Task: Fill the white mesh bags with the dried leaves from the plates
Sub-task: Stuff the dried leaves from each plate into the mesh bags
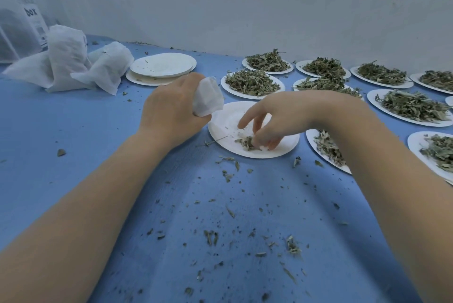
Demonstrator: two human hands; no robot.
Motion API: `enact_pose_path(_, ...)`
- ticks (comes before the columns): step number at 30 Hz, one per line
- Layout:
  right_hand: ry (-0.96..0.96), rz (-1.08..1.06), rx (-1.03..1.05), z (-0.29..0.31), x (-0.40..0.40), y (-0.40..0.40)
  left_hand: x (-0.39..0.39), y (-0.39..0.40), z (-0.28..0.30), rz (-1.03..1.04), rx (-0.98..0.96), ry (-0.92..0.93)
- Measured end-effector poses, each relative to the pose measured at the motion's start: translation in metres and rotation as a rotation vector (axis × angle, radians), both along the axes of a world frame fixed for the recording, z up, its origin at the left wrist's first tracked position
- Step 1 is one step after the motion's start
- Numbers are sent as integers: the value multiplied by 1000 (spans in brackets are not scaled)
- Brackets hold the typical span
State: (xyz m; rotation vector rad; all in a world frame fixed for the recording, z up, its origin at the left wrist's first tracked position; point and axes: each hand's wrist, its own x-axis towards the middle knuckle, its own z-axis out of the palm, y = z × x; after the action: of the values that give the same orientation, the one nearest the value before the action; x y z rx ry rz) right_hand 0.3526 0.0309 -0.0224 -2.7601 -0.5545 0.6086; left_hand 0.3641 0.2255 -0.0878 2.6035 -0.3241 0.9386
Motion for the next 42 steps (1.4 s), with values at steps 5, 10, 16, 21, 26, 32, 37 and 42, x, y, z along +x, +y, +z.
enact_pose_path(5,-186,57,78,-19,3,11,0,0,0,-6,6,6)
enact_pose_path(10,-284,49,143,-29,8,16,-1,-1,-1,-6,13,27)
enact_pose_path(16,-520,-185,657,-17,10,3,0,-1,-1,-44,17,56)
enact_pose_path(21,-492,-8,608,-24,2,28,-3,-8,1,-101,-75,39)
enact_pose_path(26,-521,-121,586,-2,3,3,2,0,-1,-47,-181,58)
enact_pose_path(32,-108,-220,-313,-3,-1,0,1,3,-1,-32,-191,97)
enact_pose_path(37,-2,-251,-287,-15,1,6,-9,8,1,-27,-259,205)
enact_pose_path(42,-84,-324,-223,-12,-11,0,-24,17,4,4,-293,320)
